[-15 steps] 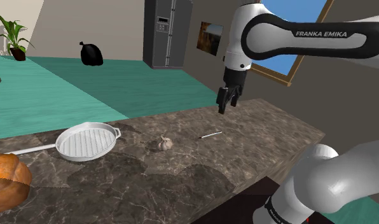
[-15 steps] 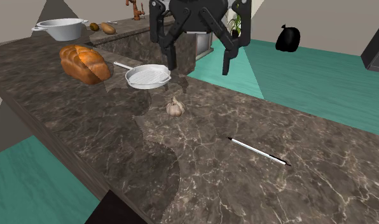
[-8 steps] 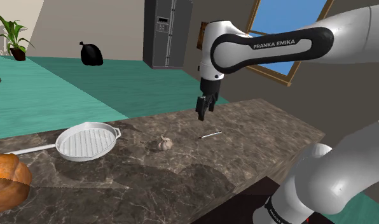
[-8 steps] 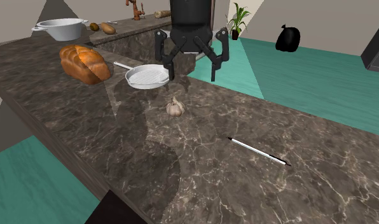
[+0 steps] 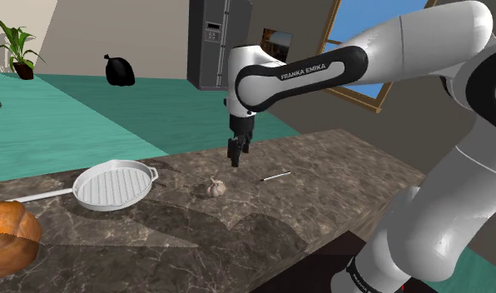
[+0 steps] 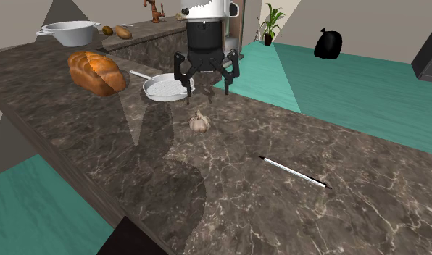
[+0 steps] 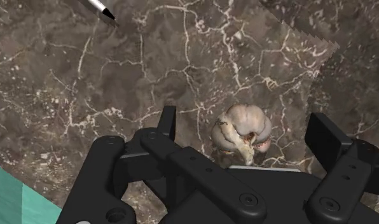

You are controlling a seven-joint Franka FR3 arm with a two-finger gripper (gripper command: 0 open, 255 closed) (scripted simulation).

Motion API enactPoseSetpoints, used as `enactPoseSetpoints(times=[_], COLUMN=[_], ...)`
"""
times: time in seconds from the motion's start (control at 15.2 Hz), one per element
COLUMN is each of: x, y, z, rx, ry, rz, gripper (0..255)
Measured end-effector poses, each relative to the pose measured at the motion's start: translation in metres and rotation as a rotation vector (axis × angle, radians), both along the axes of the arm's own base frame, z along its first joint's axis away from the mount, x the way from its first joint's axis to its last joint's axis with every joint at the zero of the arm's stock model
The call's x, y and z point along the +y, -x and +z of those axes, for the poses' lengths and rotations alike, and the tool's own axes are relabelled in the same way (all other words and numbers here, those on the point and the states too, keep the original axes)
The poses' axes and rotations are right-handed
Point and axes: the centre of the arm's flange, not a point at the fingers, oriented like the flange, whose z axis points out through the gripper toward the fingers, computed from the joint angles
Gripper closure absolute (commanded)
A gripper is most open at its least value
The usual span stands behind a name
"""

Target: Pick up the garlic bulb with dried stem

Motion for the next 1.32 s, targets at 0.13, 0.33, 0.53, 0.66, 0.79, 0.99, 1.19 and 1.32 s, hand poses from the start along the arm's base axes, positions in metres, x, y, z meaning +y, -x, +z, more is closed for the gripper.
enactPoseSetpoints(times=[0.13,0.33,0.53,0.66,0.79,0.99,1.19,1.32], x=[0.015,0.036,0.050,0.052,0.054,0.054,0.054,0.054], y=[-0.018,-0.040,-0.050,-0.051,-0.052,-0.052,-0.052,-0.052], z=[-0.016,-0.039,-0.056,-0.067,-0.078,-0.089,-0.091,-0.091], rx=[0.005,0.013,0.018,0.018,0.018,0.018,0.018,0.017], ry=[-0.003,-0.008,-0.010,-0.010,-0.011,-0.011,-0.011,-0.011], rz=[0.051,0.127,0.166,0.170,0.171,0.172,0.172,0.172], gripper=[0,0,0,0,0,255,255,255])
